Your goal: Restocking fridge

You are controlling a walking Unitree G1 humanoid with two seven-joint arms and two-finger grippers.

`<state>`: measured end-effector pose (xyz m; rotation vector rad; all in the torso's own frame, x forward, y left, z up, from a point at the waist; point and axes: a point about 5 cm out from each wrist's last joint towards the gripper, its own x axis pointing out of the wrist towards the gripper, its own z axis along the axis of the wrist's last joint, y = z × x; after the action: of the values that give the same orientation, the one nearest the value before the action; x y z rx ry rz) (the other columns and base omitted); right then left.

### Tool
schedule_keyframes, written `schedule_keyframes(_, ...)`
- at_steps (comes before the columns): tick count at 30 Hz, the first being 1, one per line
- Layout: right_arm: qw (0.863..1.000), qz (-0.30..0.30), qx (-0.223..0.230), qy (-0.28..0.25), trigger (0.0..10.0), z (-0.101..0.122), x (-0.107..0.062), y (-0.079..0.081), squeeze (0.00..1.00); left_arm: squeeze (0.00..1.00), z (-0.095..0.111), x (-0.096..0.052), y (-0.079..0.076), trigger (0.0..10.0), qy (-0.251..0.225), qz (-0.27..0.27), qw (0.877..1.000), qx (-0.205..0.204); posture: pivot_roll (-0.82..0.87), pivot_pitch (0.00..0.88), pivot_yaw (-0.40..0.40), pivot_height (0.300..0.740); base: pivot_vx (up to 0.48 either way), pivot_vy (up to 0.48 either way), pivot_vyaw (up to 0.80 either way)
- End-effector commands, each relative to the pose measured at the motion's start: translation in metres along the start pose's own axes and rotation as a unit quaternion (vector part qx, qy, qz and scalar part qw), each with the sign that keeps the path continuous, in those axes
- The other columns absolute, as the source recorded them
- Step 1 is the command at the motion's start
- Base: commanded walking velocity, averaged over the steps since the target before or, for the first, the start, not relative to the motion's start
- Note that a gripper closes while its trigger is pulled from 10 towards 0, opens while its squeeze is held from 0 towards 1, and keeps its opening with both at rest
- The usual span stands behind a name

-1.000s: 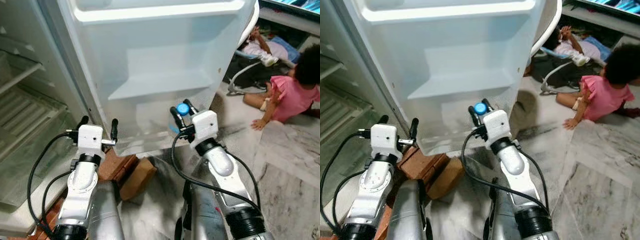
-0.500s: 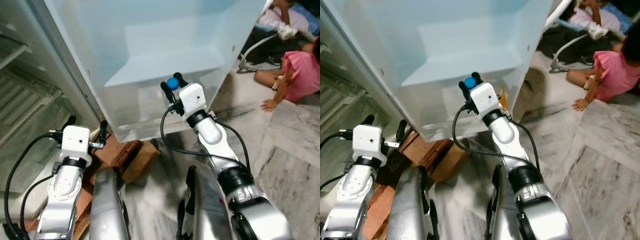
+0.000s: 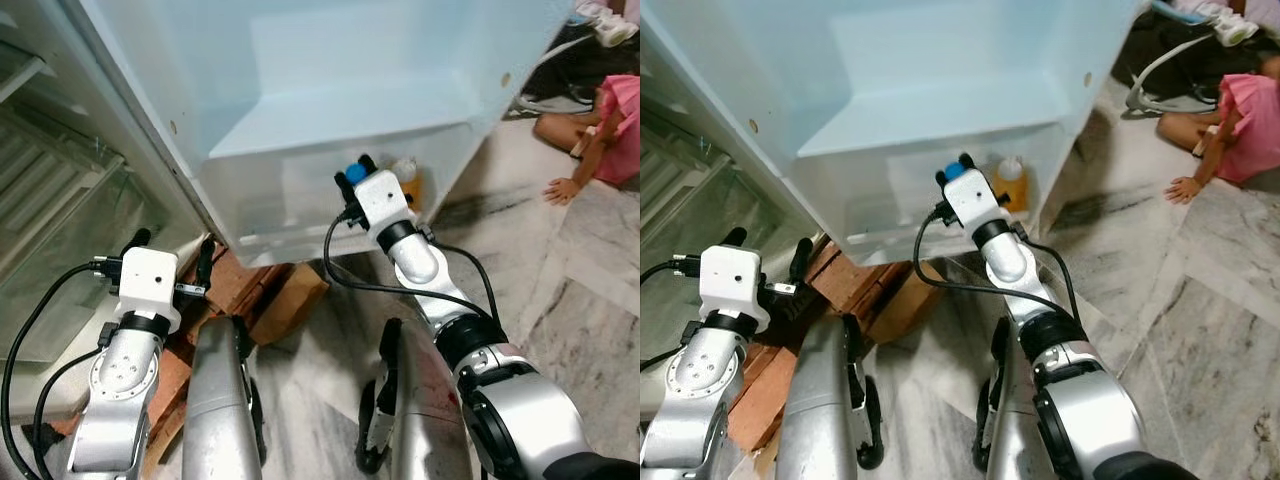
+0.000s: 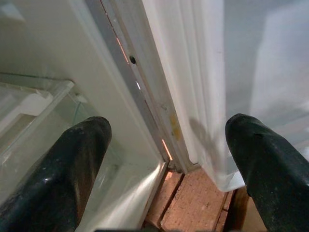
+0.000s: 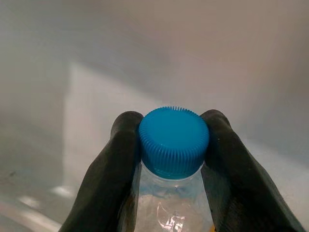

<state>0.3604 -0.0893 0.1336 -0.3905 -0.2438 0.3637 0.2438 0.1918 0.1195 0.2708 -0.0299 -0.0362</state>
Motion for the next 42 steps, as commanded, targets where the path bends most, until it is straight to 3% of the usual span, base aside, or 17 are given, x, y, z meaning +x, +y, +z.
schedule_keyframes(1, 1.000, -0.006, 0.006, 0.010, 10.0, -0.004, -0.001, 0.000, 0.00, 0.00, -0.003, -0.005, 0.001, 10.0, 0.012, -0.002, 1.000, 0.002, 0.17, 0.350, -0.003, 0.553, 0.000, 0.000, 0.00)
schedule_keyframes(6, 1.000, -0.012, 0.005, 0.028, 10.0, -0.010, -0.003, -0.001, 0.00, 0.00, -0.003, -0.004, 0.000, 10.0, 0.014, -0.005, 1.000, 0.002, 0.17, 0.348, -0.003, 0.553, 0.000, 0.000, 0.00)
schedule_keyframes(15, 0.994, -0.065, -0.019, 0.081, 10.0, -0.020, -0.001, -0.022, 0.00, 0.00, -0.003, -0.002, -0.001, 10.0, 0.018, -0.008, 1.000, 0.003, 0.17, 0.341, 0.000, 0.553, 0.000, 0.000, 0.00)
schedule_keyframes(17, 0.993, -0.077, -0.026, 0.088, 10.0, -0.021, -0.001, -0.027, 1.00, 0.00, -0.003, -0.002, 0.000, 10.0, 0.019, -0.008, 1.000, 0.003, 0.17, 0.339, 0.000, 0.553, 0.000, 0.000, 0.00)
schedule_keyframes(31, 0.985, -0.128, -0.064, 0.095, 10.0, -0.016, 0.004, -0.047, 1.00, 0.00, -0.004, 0.002, 0.001, 10.0, 0.021, -0.006, 1.000, 0.008, 0.17, 0.328, 0.008, 0.553, 0.000, 0.000, 0.00)
schedule_keyframes(36, 0.987, -0.140, -0.045, 0.064, 10.0, -0.006, 0.009, -0.051, 1.00, 0.00, -0.005, 0.004, 0.002, 10.0, 0.020, -0.005, 1.000, 0.010, 0.17, 0.322, 0.009, 0.553, 0.000, 0.000, 0.00)
schedule_keyframes(39, 0.991, -0.128, -0.010, 0.037, 10.0, 0.004, 0.014, -0.050, 1.00, 0.00, -0.006, 0.005, 0.002, 10.0, 0.020, -0.003, 1.000, 0.012, 0.16, 0.307, 0.007, 0.553, 0.000, 0.000, 0.00)
schedule_keyframes(42, 0.994, -0.109, -0.004, 0.018, 10.0, 0.013, 0.019, -0.049, 1.00, 0.00, -0.008, 0.007, 0.002, 10.0, 0.019, 0.000, 1.000, 0.013, 0.16, 0.290, 0.005, 0.553, 0.000, 0.000, 0.00)
